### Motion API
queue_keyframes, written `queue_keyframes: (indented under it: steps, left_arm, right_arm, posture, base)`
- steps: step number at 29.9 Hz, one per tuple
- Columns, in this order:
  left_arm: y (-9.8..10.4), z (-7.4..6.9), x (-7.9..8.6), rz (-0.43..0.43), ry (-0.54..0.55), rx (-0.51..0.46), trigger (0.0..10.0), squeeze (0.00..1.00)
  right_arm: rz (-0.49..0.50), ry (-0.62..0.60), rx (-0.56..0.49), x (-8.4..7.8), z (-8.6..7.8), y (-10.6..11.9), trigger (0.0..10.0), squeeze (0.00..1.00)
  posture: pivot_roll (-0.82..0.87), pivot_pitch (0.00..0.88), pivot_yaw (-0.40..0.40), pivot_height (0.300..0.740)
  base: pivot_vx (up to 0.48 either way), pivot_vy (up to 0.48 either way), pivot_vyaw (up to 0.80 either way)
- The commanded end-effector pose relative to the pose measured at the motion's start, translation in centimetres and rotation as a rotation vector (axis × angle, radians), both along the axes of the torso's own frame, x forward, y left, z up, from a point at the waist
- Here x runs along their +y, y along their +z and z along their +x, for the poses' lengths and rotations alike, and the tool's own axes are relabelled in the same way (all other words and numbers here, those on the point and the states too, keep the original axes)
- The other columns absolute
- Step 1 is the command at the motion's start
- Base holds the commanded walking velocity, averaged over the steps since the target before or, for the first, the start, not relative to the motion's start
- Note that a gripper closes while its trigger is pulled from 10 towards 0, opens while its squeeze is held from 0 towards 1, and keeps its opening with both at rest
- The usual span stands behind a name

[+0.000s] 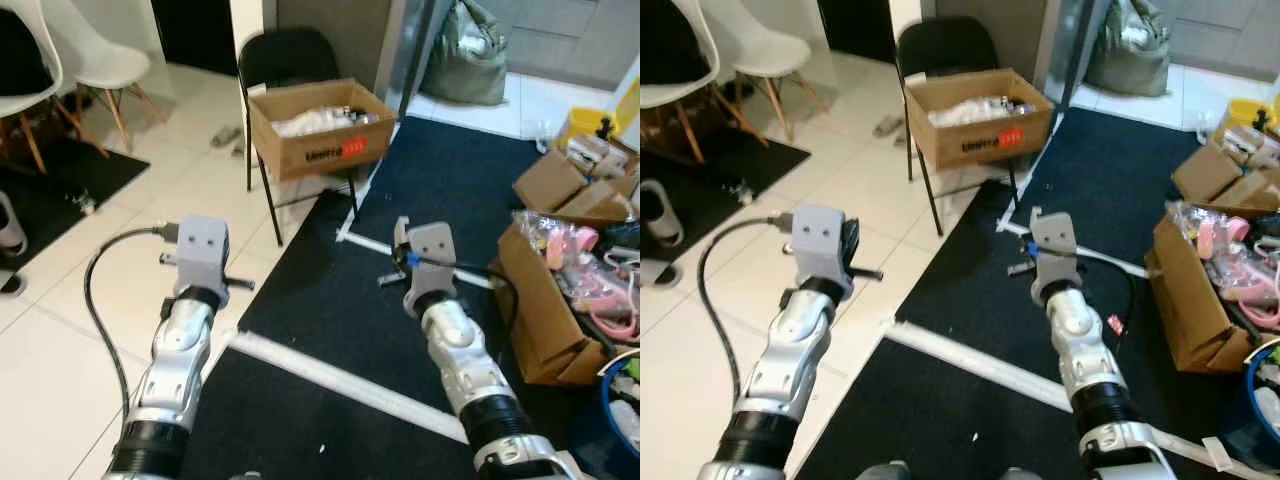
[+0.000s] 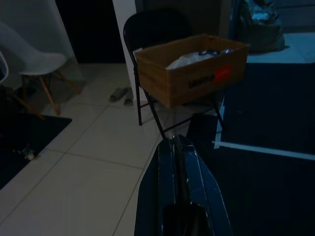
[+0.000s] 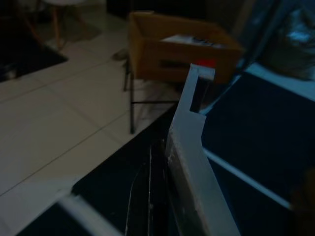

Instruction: Picking trash to rubbish bin

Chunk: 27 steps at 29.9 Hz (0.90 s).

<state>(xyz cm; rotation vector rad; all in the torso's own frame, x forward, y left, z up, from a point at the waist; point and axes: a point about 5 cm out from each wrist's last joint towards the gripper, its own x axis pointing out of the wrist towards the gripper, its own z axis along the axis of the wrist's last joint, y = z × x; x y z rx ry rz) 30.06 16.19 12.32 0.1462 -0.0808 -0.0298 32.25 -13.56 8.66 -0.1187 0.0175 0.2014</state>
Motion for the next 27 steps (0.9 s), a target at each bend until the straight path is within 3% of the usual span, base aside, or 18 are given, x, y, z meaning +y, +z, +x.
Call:
queue_keyframes:
  steps: [1, 10, 25, 27]
  left_arm:
    - [-0.13, -0.05, 0.02, 0.009, 0.001, 0.005, 10.0, 0.0]
    - [-0.13, -0.06, -0.03, 0.008, -0.003, 0.004, 10.0, 0.0]
    - [-0.21, -0.12, 0.0, 0.005, -0.005, 0.004, 10.0, 0.0]
    - [-0.22, -0.13, 0.0, 0.004, -0.006, 0.005, 10.0, 0.0]
  right_arm:
    - [-0.004, -0.018, 0.013, -0.67, -0.06, -0.19, 10.0, 0.0]
    - [-0.002, -0.015, 0.013, -0.73, -0.1, -0.24, 10.0, 0.0]
    - [-0.004, -0.015, 0.016, -0.71, -0.17, -0.27, 10.0, 0.0]
    - [-0.004, -0.016, 0.018, -0.73, -0.18, -0.29, 10.0, 0.0]
  posture:
    - [0.04, 0.006, -0.029, 0.74]
    - [0.04, 0.01, -0.03, 0.74]
    - [0.04, 0.012, -0.031, 0.74]
    - [0.04, 0.012, -0.031, 0.74]
  base:
    - [0.296, 0.0, 0.0]
    - [0.3, 0.0, -0.68]
    - [0.299, 0.0, 0.0]
    - [0.3, 0.0, -0.8]
